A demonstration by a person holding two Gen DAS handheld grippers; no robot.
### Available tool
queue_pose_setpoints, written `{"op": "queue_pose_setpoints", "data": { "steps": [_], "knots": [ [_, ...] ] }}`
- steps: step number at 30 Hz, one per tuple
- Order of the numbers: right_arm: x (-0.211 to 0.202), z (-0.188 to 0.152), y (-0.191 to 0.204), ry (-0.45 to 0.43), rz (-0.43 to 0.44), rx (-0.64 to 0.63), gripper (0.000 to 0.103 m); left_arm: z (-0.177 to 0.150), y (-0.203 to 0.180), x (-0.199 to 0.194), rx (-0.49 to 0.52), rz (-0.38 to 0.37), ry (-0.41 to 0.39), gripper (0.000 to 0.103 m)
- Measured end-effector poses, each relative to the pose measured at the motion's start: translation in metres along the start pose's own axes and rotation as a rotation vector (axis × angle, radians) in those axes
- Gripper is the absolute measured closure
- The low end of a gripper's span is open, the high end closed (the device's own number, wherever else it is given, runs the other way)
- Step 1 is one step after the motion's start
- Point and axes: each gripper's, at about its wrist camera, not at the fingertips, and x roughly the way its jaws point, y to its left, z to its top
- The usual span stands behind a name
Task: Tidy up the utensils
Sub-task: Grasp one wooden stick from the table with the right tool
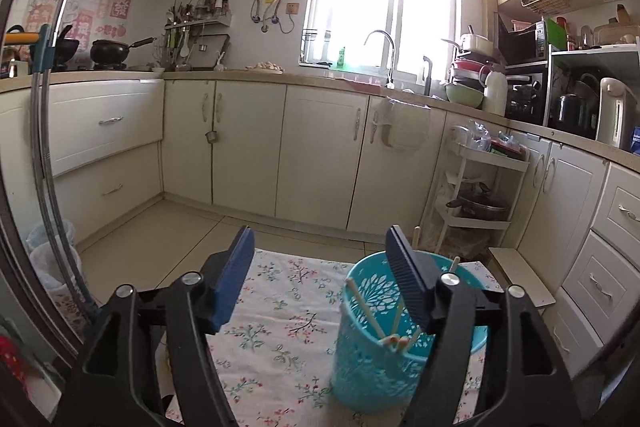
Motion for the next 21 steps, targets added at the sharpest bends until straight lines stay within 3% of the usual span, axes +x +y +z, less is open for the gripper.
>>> {"op": "queue_pose_setpoints", "data": {
  "steps": [3, 7, 9, 13, 16, 21],
  "knots": [
    [0.002, 0.003, 0.007, 0.013, -0.046, -0.018, 0.077, -0.011, 0.02, -0.012, -0.02, 0.026, 0.03, 0.026],
    [0.007, 0.004, 0.02, 0.036, -0.097, -0.118, 0.078, -0.035, 0.047, -0.015, -0.055, 0.05, 0.12, 0.025],
    [0.007, 0.004, 0.028, 0.067, -0.09, -0.222, 0.087, -0.046, 0.055, -0.015, -0.064, 0.056, 0.156, 0.025],
    [0.009, 0.01, 0.03, 0.156, -0.03, -0.389, 0.092, -0.067, 0.059, -0.011, -0.05, 0.047, 0.227, 0.025],
    [0.008, 0.016, 0.021, 0.173, -0.063, -0.402, 0.092, -0.08, 0.056, -0.005, -0.037, 0.03, 0.284, 0.025],
    [0.008, 0.015, 0.013, 0.172, -0.08, -0.284, 0.092, -0.097, 0.051, 0.003, -0.012, 0.027, 0.349, 0.021]
  ]
}}
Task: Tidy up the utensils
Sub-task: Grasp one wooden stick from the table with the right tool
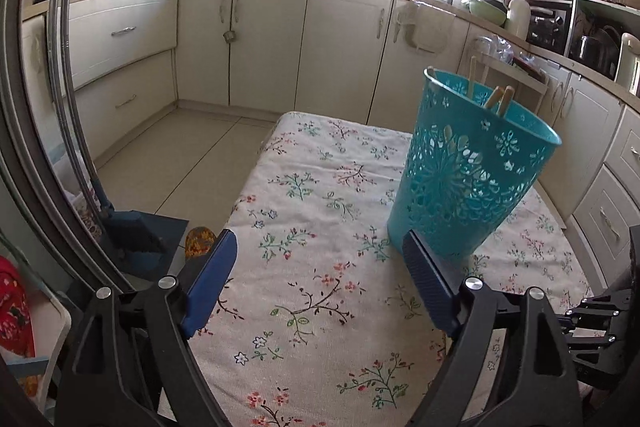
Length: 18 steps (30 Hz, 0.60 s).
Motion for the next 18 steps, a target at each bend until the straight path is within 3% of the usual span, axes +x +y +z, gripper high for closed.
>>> {"op": "queue_pose_setpoints", "data": {
  "steps": [3, 8, 13, 18],
  "knots": [
    [0.0, -0.004, 0.003, -0.022, 0.013, 0.046, 0.092, -0.004, -0.001, 0.009, 0.012, 0.004, 0.032, 0.02],
    [-0.003, -0.005, 0.017, -0.016, 0.029, -0.048, 0.093, -0.01, 0.0, 0.026, 0.018, 0.015, 0.074, 0.018],
    [0.0, -0.001, 0.007, 0.006, 0.047, 0.037, 0.092, -0.014, 0.001, 0.036, 0.011, 0.012, 0.108, 0.015],
    [-0.003, -0.004, 0.016, -0.01, 0.017, 0.02, 0.097, -0.015, 0.001, 0.04, 0.011, 0.004, 0.126, 0.014]
  ]
}}
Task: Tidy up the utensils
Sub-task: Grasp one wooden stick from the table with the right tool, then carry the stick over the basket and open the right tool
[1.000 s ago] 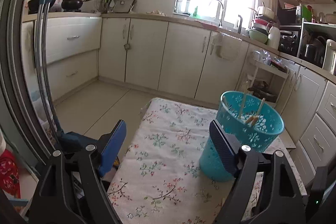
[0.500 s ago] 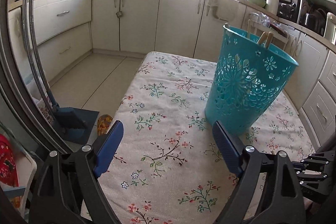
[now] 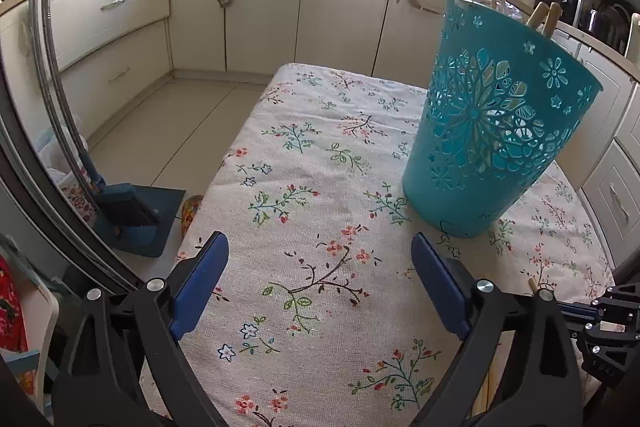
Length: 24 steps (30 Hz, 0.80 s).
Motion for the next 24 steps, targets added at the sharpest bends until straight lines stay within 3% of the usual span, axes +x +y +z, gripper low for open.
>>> {"op": "queue_pose_setpoints", "data": {
  "steps": [7, 12, 18, 21, 24],
  "knots": [
    [-0.015, -0.004, -0.012, -0.052, 0.086, 0.11, 0.098, -0.001, 0.004, 0.002, -0.023, -0.011, 0.012, 0.014],
    [-0.035, -0.004, -0.028, -0.119, 0.218, 0.24, 0.098, -0.002, 0.006, 0.003, -0.034, -0.012, 0.016, 0.014],
    [-0.095, 0.024, -0.048, -0.354, 0.405, 0.35, 0.098, -0.002, 0.005, 0.005, -0.033, -0.007, 0.019, 0.014],
    [-0.13, 0.057, -0.052, -0.505, 0.447, 0.358, 0.098, -0.002, 0.003, 0.005, -0.022, -0.002, 0.019, 0.014],
    [-0.158, 0.096, -0.051, -0.656, 0.427, 0.356, 0.098, -0.002, 0.001, 0.004, -0.013, 0.002, 0.018, 0.014]
  ]
}}
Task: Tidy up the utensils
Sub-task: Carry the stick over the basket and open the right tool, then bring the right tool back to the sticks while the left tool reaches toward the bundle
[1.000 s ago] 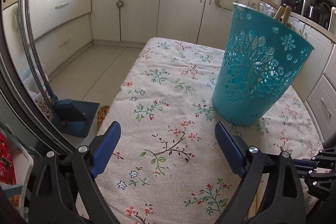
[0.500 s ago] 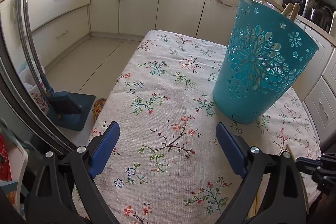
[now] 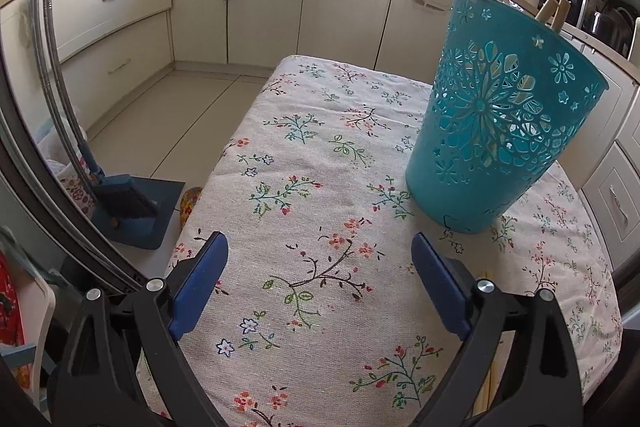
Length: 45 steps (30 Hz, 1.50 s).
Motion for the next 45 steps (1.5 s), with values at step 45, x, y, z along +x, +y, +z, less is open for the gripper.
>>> {"op": "queue_pose_setpoints", "data": {
  "steps": [45],
  "knots": [
    [0.079, -0.18, -0.02, 0.423, -0.369, -0.011, 0.092, -0.001, 0.008, 0.0, -0.037, -0.004, 0.001, 0.013]
  ]
}}
